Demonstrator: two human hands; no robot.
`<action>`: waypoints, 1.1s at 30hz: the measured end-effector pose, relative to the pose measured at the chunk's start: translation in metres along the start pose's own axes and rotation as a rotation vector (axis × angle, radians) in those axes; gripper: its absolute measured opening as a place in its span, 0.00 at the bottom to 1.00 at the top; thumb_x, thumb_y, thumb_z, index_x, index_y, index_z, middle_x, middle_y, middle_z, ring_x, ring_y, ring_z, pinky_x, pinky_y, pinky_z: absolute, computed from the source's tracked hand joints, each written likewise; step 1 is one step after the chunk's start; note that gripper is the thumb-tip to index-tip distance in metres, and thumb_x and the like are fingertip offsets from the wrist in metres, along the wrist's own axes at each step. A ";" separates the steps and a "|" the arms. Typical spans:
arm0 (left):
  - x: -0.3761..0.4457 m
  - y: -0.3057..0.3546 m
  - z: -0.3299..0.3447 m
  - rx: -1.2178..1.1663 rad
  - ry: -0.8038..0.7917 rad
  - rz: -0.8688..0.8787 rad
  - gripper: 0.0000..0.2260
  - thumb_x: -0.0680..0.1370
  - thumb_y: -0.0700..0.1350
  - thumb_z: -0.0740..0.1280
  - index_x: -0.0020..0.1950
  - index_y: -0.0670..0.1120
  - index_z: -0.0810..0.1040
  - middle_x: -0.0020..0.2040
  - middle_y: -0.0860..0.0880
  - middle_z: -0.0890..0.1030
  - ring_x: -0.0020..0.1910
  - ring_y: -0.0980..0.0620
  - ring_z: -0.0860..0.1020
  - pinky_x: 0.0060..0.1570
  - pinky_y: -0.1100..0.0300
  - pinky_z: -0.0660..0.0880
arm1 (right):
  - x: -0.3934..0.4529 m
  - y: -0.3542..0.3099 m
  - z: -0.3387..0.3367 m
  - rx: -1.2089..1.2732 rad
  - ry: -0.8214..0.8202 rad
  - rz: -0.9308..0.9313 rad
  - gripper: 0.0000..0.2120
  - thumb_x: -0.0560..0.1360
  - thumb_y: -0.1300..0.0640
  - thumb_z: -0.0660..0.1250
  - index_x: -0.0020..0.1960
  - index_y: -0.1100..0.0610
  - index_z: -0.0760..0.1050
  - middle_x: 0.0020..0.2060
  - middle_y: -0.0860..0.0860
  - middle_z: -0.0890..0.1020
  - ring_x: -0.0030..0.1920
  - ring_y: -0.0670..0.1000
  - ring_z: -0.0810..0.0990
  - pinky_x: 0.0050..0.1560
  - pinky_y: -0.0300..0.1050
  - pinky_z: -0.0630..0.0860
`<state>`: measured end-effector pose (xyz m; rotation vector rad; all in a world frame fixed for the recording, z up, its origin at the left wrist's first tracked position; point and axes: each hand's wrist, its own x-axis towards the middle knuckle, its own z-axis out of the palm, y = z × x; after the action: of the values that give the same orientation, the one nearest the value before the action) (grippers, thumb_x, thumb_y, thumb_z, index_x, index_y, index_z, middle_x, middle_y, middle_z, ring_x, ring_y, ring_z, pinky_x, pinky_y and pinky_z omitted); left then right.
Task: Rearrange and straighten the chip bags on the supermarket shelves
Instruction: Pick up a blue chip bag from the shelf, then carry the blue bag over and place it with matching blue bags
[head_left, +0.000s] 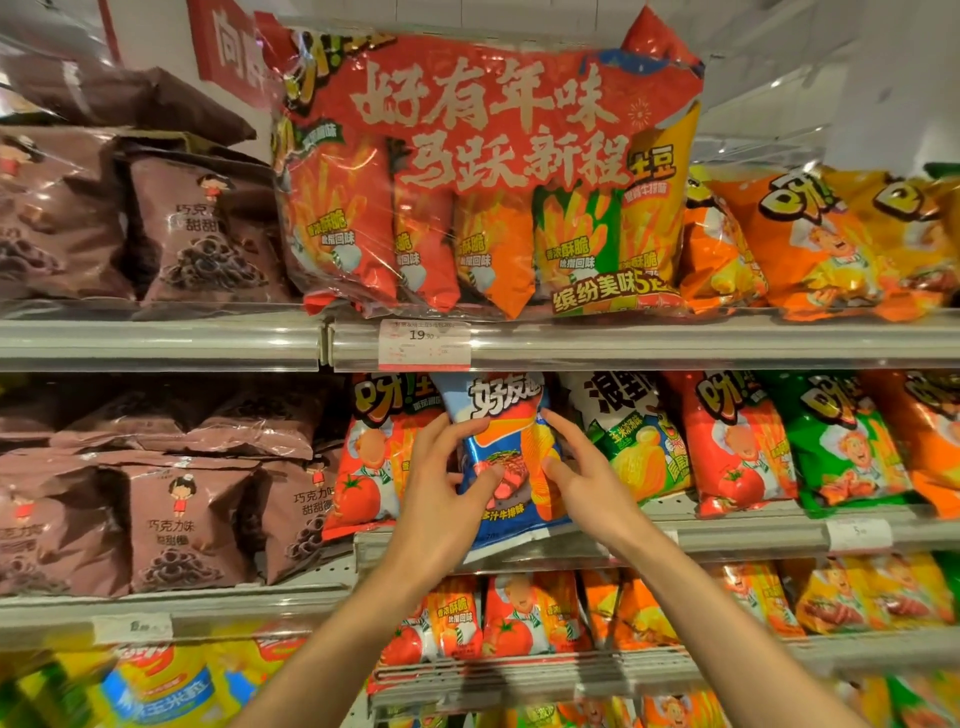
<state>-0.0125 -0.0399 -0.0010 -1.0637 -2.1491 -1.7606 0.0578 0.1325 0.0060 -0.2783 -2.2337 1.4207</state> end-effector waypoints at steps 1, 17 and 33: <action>-0.003 -0.001 -0.001 -0.003 -0.003 0.007 0.18 0.78 0.46 0.71 0.66 0.60 0.74 0.73 0.57 0.64 0.70 0.60 0.67 0.53 0.78 0.69 | -0.004 0.001 0.001 0.004 0.004 -0.009 0.24 0.83 0.61 0.58 0.76 0.44 0.62 0.59 0.44 0.80 0.53 0.45 0.82 0.49 0.41 0.81; -0.041 0.040 0.061 -0.146 -0.099 0.073 0.17 0.77 0.40 0.72 0.63 0.54 0.76 0.66 0.65 0.66 0.61 0.77 0.68 0.49 0.77 0.71 | -0.069 0.034 -0.071 -0.064 0.116 -0.073 0.24 0.83 0.56 0.58 0.77 0.41 0.61 0.73 0.41 0.68 0.73 0.43 0.67 0.73 0.54 0.67; -0.101 0.171 0.346 -0.210 -0.278 0.074 0.16 0.75 0.36 0.73 0.59 0.52 0.78 0.65 0.53 0.74 0.59 0.65 0.76 0.50 0.69 0.75 | -0.194 0.152 -0.363 -0.057 0.253 0.030 0.23 0.81 0.46 0.61 0.72 0.28 0.60 0.68 0.46 0.75 0.66 0.49 0.76 0.65 0.57 0.75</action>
<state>0.2697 0.2408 -0.0207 -1.5002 -2.0710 -1.9362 0.3922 0.4093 -0.0576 -0.4840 -2.0725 1.2606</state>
